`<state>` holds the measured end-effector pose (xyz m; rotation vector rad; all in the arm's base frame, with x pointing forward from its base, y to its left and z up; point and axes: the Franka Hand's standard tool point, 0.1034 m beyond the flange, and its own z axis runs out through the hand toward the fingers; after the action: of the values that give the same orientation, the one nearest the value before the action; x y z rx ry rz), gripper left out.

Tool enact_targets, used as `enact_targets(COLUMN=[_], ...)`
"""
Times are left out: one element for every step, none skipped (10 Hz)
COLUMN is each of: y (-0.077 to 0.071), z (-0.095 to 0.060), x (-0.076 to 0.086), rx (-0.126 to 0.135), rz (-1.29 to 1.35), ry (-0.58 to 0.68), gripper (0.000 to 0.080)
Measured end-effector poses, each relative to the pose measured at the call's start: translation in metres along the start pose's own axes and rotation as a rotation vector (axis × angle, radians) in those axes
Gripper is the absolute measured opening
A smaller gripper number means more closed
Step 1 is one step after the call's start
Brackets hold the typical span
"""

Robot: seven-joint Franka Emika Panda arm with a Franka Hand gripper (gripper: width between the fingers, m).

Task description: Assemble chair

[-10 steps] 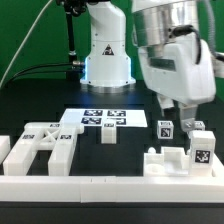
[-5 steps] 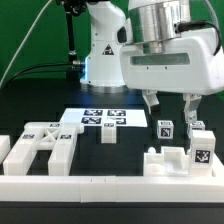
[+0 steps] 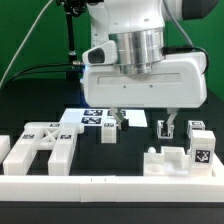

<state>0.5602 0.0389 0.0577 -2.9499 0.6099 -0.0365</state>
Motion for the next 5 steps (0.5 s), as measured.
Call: enact_targets(y=[0.0095,0.0102,0.0112,0.0116,0.0138], z=[0.0004,0.0007,0.0012,0.0014,0.0026], x=[-0.0025,-0.003,-0.0025,-0.0025,-0.0024], rx=[-0.016,-0.02,-0.026,-0.028,-0.029], rz=[-0.101,-0.164,-0.245,-0.295,-0.297], ry=[0.027,0.026,0.025,0.024,0.022], gripper=[0.0649,0.0649,0.0649,0.0649,0.0649])
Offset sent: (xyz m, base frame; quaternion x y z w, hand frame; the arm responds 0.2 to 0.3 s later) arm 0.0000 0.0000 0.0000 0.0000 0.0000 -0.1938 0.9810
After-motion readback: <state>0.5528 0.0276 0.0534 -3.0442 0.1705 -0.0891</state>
